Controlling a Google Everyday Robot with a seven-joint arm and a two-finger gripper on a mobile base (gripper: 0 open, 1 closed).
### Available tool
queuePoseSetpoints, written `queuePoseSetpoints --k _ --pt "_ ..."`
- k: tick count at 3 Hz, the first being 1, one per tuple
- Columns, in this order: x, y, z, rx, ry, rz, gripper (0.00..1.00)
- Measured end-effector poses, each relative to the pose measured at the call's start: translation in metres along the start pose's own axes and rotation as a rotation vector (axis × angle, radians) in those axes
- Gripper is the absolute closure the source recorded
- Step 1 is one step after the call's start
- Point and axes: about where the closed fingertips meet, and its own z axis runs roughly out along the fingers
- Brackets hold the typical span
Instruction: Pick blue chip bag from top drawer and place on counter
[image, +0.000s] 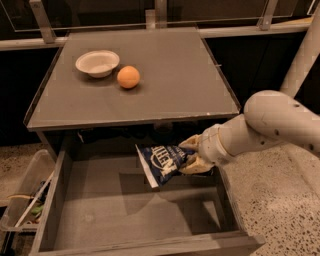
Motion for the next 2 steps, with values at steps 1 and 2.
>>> queuePoseSetpoints --k 1,2 --pt "-0.021 -0.011 -0.046 0.070 0.048 -0.012 1.00" --pt "-0.047 -0.028 -0.091 0.157 0.103 -0.025 1.00"
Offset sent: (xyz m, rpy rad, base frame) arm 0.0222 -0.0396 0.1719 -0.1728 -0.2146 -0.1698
